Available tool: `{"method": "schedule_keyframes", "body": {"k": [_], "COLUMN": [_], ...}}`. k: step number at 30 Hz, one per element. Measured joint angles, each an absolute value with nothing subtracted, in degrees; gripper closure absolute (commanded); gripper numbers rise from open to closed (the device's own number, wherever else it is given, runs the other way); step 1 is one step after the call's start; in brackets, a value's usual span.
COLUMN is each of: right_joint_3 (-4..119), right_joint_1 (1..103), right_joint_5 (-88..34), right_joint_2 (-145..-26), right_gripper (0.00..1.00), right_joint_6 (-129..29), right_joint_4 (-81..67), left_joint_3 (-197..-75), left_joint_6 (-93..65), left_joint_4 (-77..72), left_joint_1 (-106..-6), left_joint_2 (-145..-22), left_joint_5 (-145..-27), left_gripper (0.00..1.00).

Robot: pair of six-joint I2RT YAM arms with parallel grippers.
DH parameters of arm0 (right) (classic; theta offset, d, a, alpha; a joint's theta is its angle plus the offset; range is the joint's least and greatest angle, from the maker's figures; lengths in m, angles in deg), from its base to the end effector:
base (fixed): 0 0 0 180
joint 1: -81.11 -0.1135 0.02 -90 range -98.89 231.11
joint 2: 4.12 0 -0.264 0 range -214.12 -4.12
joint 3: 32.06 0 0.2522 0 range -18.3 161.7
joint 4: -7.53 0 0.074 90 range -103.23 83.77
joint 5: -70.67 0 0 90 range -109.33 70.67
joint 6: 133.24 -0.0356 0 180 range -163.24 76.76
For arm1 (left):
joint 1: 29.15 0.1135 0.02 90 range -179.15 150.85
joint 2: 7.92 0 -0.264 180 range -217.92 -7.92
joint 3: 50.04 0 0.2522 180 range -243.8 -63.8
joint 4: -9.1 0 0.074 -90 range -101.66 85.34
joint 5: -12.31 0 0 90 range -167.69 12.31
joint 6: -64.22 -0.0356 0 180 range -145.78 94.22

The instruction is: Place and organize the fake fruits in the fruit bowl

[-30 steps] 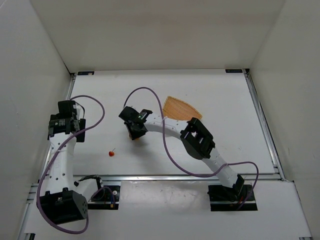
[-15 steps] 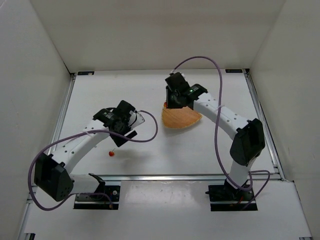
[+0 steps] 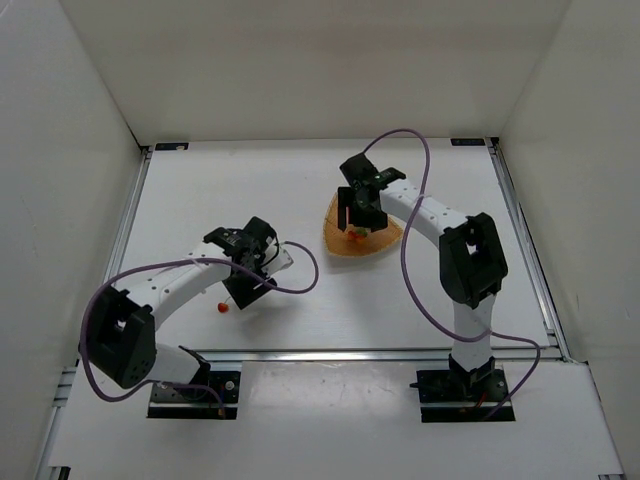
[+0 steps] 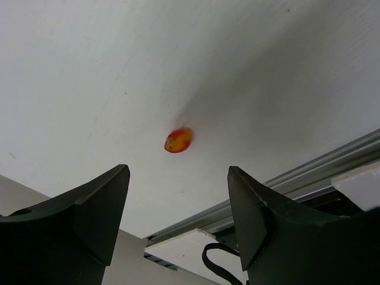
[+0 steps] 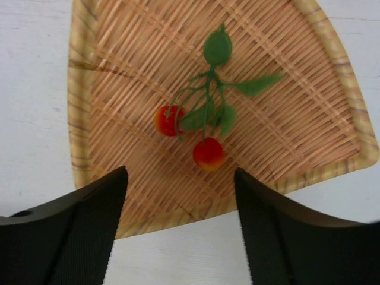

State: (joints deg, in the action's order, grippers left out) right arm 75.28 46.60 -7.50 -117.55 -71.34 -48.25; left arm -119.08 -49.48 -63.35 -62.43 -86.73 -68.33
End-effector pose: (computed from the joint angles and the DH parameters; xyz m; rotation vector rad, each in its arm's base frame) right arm 0.3561 0.2359 0.2330 -0.0784 2.6153 0.1089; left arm 0.1972 -0.1225 0.2216 1.4090 2.6310 0.2265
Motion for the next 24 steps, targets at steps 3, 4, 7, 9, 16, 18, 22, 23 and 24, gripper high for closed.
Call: {"method": "schedule_keyframes", "body": {"k": [3, 4, 7, 9, 16, 18, 22, 23, 24], "right_joint_3": [75.28, 75.28, 74.84, 74.01, 71.54, 71.39, 71.34, 71.34, 71.34], "right_joint_1": [47.54, 47.65, 47.61, 47.59, 47.33, 47.35, 47.33, 47.33, 47.33], "right_joint_5": [-7.74, -7.87, -7.93, -7.91, -7.67, -7.65, -7.65, -7.65, -7.65], "right_joint_2": [-117.44, -117.31, -116.7, -115.96, -114.25, -114.25, -114.23, -114.23, -114.23], "right_gripper": [0.19, 0.19, 0.19, 0.19, 0.19, 0.19, 0.21, 0.21, 0.21], "right_joint_6": [-71.34, -71.32, -71.32, -71.34, -71.6, -71.62, -71.67, -71.71, -71.73], "right_joint_4": [-48.56, -48.58, -48.41, -48.45, -48.21, -48.17, -48.14, -48.12, -48.12], "left_joint_3": [-117.07, -116.75, -116.15, -115.43, -112.18, -112.31, -113.31, -113.69, -114.06], "left_joint_6": [-49.22, -49.11, -49.05, -49.05, -48.96, -48.7, -48.15, -48.15, -48.02], "left_joint_4": [-62.74, -62.52, -62.04, -61.76, -60.6, -59.79, -59.09, -58.87, -58.7], "left_joint_1": [-62.08, -61.86, -61.01, -60.49, -58.13, -56.95, -54.48, -53.95, -53.58], "left_joint_2": [-87.75, -88.17, -89.48, -90.22, -94.0, -95.73, -98.22, -98.7, -99.16], "left_joint_5": [-68.26, -68.26, -68.09, -67.87, -66.34, -66.25, -66.4, -66.56, -66.65], "left_gripper": [0.22, 0.21, 0.19, 0.15, 0.16, 0.2, 0.26, 0.28, 0.3]}}
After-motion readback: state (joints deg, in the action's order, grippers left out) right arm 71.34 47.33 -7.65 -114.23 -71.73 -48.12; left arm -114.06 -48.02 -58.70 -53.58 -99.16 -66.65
